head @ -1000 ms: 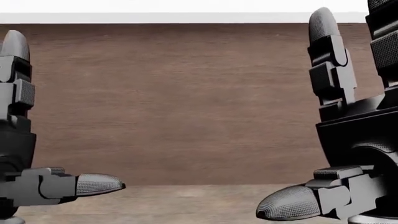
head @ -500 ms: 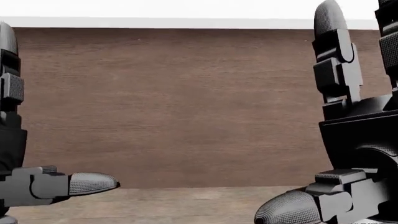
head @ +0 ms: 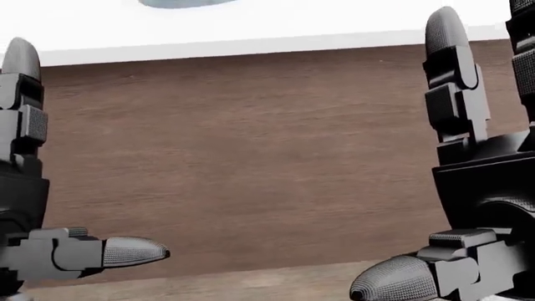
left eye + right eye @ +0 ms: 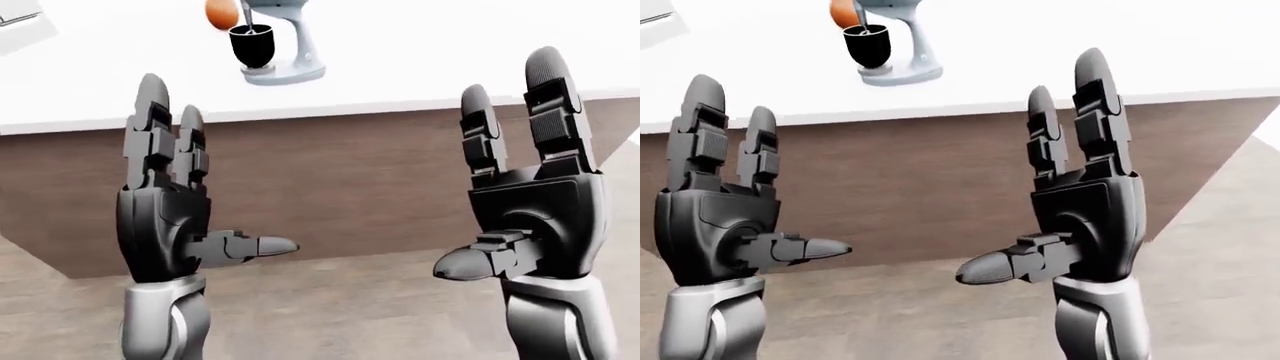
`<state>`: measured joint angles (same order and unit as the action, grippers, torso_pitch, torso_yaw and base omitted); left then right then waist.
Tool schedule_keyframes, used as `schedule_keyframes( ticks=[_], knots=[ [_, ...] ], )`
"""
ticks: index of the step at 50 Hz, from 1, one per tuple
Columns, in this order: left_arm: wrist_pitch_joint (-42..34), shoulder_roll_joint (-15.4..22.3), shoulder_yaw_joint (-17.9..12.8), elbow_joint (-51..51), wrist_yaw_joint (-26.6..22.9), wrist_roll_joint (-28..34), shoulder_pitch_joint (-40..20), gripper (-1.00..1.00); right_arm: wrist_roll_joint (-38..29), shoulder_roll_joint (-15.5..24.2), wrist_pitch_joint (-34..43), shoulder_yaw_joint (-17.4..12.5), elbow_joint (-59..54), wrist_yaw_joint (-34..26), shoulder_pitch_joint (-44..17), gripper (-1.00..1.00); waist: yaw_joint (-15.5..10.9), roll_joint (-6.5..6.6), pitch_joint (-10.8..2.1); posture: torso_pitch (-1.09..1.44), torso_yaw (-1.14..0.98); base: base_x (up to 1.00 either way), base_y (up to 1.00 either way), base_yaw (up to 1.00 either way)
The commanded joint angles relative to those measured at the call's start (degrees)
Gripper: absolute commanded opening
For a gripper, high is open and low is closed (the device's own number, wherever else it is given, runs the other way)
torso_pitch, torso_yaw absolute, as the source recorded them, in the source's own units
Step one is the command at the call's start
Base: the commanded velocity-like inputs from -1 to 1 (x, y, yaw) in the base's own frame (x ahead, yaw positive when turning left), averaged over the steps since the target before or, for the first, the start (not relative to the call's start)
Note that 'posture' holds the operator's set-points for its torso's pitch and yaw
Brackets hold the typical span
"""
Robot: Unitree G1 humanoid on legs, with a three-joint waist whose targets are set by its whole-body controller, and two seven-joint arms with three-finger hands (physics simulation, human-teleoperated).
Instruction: Open the stand mixer head.
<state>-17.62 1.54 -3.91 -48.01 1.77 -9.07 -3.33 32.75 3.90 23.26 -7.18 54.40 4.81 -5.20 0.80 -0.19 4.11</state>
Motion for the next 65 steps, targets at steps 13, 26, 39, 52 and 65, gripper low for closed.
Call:
schedule_keyframes(
  ticks=[13,26,39,52,65],
  knots=[
    [1.4,0.3,-0.6,-2.0,0.2,0.1,-1.3,1.00,0.5,-0.2,-1.0,0.4,2.3,-0.4,-1.1,1.00,-1.5,1.61,-2.35,0.00,0.00,0.16,0.00,0.00],
    [1.6,0.3,-0.5,-1.8,0.1,0.2,-1.2,1.00,0.0,-0.3,-1.1,0.9,2.6,-1.3,-0.5,1.00,-1.3,-2.46,-1.72,0.00,0.00,0.37,0.00,0.00],
    [1.6,0.3,-0.5,-1.7,0.1,0.2,-1.3,1.00,-0.6,-0.3,-1.3,0.9,2.7,-1.0,-0.6,1.00,-3.2,-1.33,-0.52,0.00,0.00,0.05,0.29,0.00],
    [1.2,0.3,-0.5,-2.0,0.2,0.1,-1.5,1.00,-0.5,-0.3,-0.8,1.0,2.7,-0.6,-0.6,1.00,-1.6,-3.47,-2.99,0.00,0.00,0.00,0.20,0.00],
    [0.7,0.5,-0.7,-2.3,0.4,0.0,-1.8,1.00,-0.9,-0.4,-1.1,1.0,2.3,-0.6,-0.7,1.00,-2.2,2.35,-2.04,0.00,0.00,0.00,0.53,0.00]
  ],
)
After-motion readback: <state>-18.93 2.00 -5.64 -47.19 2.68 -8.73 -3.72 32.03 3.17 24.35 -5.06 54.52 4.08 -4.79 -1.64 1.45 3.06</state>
